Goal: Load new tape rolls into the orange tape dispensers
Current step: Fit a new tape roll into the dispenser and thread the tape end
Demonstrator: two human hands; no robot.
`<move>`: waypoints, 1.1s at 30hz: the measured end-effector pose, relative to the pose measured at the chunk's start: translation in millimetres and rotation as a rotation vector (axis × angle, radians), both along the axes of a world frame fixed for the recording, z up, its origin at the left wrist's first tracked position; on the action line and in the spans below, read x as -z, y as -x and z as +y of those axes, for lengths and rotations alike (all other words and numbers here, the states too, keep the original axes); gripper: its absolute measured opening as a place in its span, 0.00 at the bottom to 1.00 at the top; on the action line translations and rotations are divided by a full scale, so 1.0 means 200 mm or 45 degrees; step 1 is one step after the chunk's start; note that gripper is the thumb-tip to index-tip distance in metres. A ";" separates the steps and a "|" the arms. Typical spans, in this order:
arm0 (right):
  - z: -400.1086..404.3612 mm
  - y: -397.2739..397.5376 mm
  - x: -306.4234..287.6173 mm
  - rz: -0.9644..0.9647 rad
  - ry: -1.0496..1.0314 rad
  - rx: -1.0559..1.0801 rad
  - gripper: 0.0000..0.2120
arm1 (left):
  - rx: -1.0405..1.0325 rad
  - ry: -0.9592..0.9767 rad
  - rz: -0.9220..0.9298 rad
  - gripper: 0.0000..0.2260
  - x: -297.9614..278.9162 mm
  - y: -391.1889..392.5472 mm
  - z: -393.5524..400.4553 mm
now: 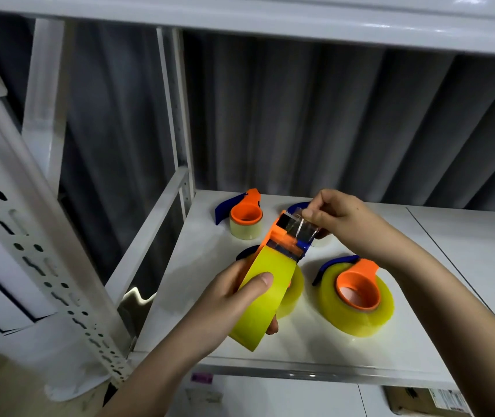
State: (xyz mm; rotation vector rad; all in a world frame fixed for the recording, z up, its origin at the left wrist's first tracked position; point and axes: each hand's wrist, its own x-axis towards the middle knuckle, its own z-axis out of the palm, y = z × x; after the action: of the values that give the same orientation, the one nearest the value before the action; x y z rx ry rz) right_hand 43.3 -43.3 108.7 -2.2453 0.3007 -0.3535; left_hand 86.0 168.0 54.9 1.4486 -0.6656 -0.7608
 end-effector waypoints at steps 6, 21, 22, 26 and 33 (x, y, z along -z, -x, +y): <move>0.00 -0.02 0.02 0.050 -0.014 0.018 0.07 | -0.036 -0.024 0.101 0.05 0.01 0.00 0.02; 0.03 -0.02 0.01 -0.026 0.049 0.041 0.06 | 0.086 -0.049 0.285 0.10 0.02 0.02 0.02; 0.03 -0.02 0.01 -0.023 0.075 0.037 0.06 | 0.096 -0.054 0.291 0.10 0.03 0.01 0.02; 0.04 -0.01 0.02 0.009 0.055 0.053 0.07 | 0.038 -0.054 0.345 0.04 0.01 0.00 0.01; 0.02 -0.02 0.03 -0.003 -0.341 0.060 0.06 | 0.066 -0.079 0.248 0.05 0.04 -0.01 0.03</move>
State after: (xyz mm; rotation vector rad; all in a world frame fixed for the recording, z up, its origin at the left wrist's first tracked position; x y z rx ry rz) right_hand 46.7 -39.9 102.4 -1.9775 0.3774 -0.3203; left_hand 88.8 173.6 47.2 1.3965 -0.5358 -0.9566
